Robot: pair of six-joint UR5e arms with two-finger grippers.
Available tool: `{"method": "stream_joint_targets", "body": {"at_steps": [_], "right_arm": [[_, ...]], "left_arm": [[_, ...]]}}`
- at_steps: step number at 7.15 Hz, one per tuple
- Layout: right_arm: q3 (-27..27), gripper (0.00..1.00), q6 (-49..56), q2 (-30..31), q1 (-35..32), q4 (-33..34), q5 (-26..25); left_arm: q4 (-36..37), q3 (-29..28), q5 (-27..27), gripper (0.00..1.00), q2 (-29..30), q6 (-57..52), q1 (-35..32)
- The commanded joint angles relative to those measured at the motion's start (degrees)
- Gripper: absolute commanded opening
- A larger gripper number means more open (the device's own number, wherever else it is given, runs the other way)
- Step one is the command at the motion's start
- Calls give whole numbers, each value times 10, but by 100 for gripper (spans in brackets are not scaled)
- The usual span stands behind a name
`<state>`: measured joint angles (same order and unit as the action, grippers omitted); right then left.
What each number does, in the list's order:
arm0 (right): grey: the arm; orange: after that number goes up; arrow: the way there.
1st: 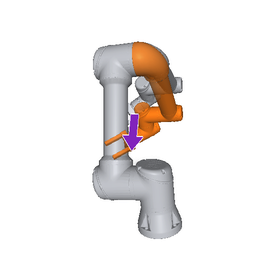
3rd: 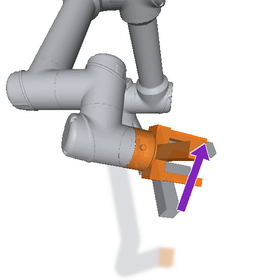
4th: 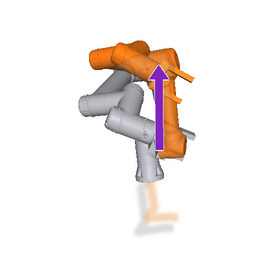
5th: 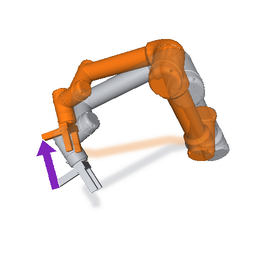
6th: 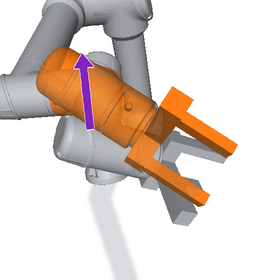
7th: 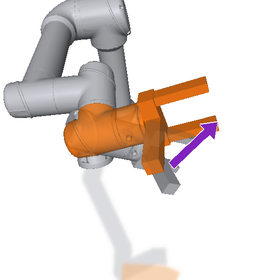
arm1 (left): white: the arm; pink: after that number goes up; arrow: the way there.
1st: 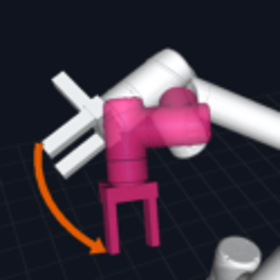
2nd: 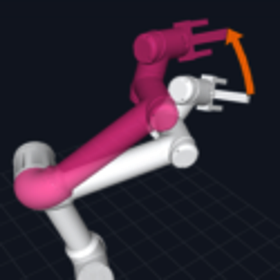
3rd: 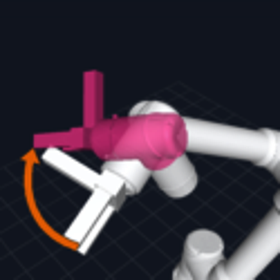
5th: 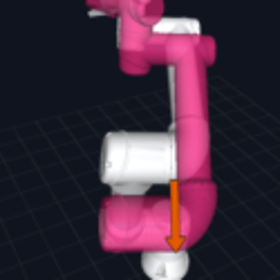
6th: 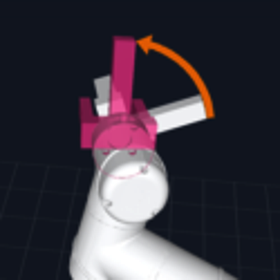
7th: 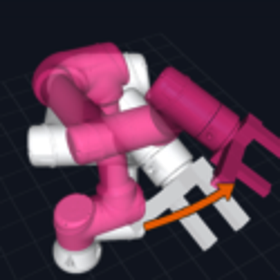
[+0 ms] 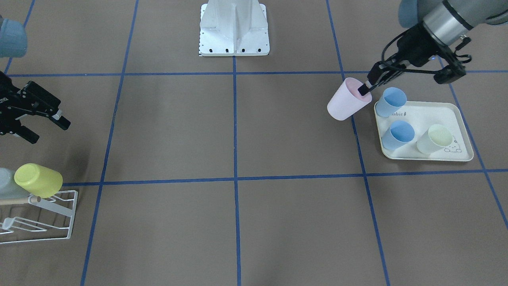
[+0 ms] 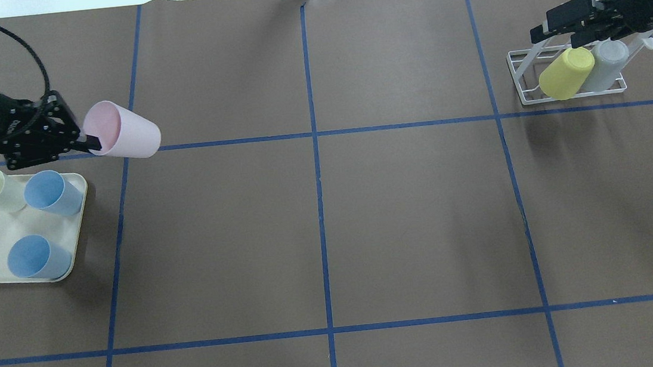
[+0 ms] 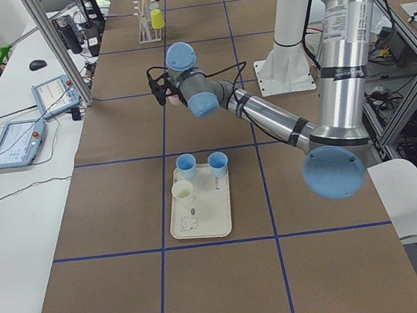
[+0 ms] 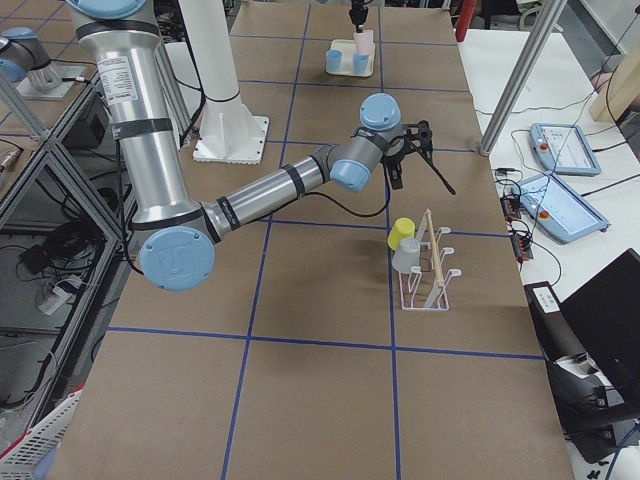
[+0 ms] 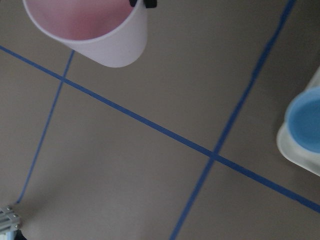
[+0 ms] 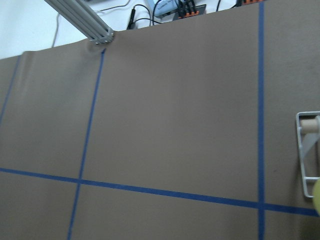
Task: Transfer IKEA cup to right arm and place on rack
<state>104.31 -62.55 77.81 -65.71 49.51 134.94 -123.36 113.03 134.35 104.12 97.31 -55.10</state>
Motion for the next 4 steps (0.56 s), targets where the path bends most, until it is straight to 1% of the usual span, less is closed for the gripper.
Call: {"method": "stream_joint_targets", "body": {"at_steps": [1,2,3,4], "right_arm": [[-5,99,-215,0,21,-177,9],[-4,98,-300,-6,36,-257,8],[-7,98,-361,-10,57,-323,3],[-7,98,-379,-10,64,-358,-6]], "left_arm": [[-27,-13,-76,0,105,111,98],[-109,-50,-117,0,133,150,124],[-256,-94,-128,0,134,240,128],[-417,-150,-148,0,135,331,133]]}}
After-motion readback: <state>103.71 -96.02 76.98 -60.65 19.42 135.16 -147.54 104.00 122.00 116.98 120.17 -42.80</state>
